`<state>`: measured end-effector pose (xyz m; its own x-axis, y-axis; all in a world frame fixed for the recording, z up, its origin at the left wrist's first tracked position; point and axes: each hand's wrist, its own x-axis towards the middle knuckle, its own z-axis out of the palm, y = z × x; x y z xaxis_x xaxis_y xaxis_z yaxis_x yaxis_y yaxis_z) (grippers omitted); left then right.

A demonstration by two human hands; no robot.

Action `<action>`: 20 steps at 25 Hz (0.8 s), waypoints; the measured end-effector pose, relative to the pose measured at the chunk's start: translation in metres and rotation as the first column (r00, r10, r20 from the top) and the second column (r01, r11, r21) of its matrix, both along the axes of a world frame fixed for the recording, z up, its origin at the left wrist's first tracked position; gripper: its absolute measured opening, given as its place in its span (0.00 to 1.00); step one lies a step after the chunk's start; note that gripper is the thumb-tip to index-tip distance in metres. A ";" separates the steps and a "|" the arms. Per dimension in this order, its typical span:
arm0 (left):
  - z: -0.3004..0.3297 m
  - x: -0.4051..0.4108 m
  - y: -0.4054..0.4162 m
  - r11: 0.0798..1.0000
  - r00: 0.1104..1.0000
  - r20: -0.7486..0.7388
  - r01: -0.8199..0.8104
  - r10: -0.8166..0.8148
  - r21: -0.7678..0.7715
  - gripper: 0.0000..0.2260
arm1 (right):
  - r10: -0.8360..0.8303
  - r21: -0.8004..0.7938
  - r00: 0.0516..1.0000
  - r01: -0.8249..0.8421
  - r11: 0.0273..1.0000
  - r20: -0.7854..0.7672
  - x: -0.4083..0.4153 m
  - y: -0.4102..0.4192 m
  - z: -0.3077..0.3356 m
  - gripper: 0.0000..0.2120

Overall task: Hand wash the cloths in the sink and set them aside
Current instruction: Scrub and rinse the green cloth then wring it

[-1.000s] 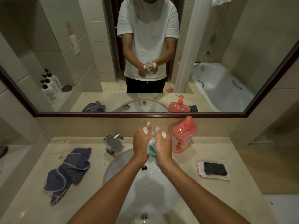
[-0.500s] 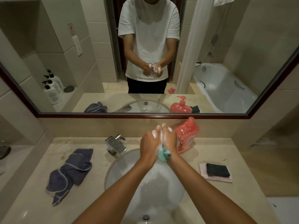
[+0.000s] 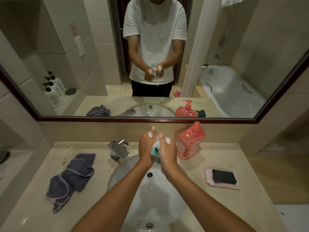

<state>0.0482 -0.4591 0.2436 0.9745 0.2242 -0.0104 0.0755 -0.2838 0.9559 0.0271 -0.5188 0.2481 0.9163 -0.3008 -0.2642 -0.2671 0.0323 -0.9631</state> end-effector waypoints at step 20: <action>-0.004 0.004 0.010 0.988 0.985 -0.126 0.103 -0.118 -0.118 0.23 | 0.114 0.367 0.990 -0.136 0.920 0.081 0.013 -0.029 -0.005 0.05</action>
